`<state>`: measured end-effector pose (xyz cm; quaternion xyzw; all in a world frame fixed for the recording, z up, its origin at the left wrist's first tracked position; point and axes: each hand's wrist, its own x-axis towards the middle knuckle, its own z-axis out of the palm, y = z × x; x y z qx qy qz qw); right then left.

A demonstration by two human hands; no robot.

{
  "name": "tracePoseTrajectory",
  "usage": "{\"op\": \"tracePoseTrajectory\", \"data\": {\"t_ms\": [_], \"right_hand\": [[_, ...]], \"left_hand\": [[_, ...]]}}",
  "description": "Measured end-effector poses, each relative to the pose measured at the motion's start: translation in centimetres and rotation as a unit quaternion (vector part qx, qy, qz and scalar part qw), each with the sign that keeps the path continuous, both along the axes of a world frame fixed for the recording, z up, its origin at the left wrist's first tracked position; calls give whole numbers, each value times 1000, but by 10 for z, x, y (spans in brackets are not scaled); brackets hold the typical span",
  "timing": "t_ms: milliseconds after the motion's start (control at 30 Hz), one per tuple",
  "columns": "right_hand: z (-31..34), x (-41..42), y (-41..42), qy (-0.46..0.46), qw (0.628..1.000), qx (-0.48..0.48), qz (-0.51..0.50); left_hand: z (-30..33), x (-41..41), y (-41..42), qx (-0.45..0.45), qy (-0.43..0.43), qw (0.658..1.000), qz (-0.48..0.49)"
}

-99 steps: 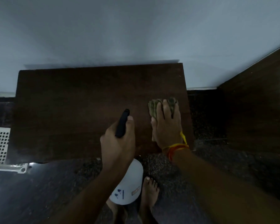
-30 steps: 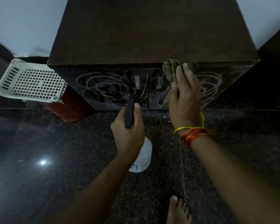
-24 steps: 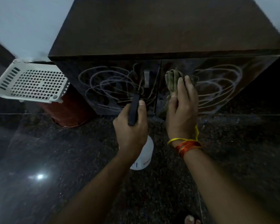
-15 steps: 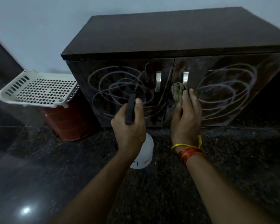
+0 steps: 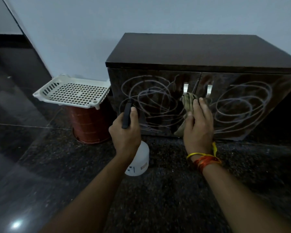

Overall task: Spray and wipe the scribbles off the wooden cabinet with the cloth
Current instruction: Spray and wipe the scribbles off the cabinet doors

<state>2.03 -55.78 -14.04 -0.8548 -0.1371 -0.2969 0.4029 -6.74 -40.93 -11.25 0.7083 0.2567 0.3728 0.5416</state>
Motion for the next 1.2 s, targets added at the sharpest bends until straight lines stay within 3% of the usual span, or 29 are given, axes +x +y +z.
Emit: {"op": "tracePoseTrajectory", "data": {"t_ms": [333,633,1000,1200], "right_hand": [[-4,-8,4,25,999,0,22],[-6,-7,1,44,999,-5,13],[-13,-7,-15,47,998,-30,-14],[-14,-7,-19,46,998,-29,-25]], "left_hand": [[-19,-12,19,2,11,999,34],[-57,-24,24,2,93,995,28],[-98,-33,6,-9,170,984,-60],[-108,-30,-11,27,180,974,-137]]}}
